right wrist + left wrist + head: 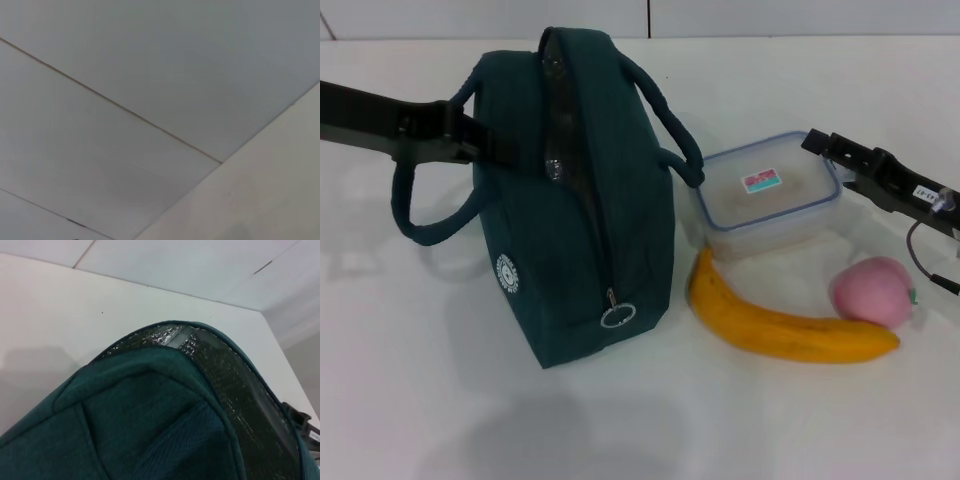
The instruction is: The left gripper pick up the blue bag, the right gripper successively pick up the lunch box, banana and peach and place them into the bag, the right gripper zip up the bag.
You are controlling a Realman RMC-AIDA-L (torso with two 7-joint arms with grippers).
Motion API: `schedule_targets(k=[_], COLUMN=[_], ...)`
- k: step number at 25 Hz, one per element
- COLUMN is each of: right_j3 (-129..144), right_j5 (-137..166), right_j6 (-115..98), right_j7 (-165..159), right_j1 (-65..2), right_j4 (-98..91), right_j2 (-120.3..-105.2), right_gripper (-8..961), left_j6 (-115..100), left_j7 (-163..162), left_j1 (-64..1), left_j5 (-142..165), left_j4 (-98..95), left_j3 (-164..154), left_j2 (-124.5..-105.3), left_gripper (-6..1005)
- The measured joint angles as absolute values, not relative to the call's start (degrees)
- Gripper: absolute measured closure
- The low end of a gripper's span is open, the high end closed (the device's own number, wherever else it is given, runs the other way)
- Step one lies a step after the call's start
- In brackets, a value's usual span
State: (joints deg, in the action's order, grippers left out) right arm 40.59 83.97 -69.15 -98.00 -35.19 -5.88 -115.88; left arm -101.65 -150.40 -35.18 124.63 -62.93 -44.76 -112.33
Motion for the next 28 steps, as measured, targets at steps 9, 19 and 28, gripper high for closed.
schedule_targets(k=[9, 19, 28], right_j3=[40.7, 40.5, 40.8], right_j5=[83.9, 83.8, 84.0], right_j6=[-71.8, -73.1, -74.0], right_j7=[-101.8, -105.3, -106.2], right_j1=[-35.0, -35.4, -35.6], right_j4=[-5.9, -5.9, -6.4], right_j2=[-115.82, -115.85, -115.81], right_gripper=[387, 560, 608], left_j6=[-101.9, -102.0, -101.9], left_j7=[-150.6, -150.4, -150.4], left_j1=[-35.1, -35.2, -35.1], left_j5=[124.6, 124.5, 124.5], left_j4=[-63.0, -62.9, -62.9], left_j3=[-44.8, -45.0, -45.0], left_j2=[-112.37, -112.53, -112.64], left_gripper=[963, 963, 963])
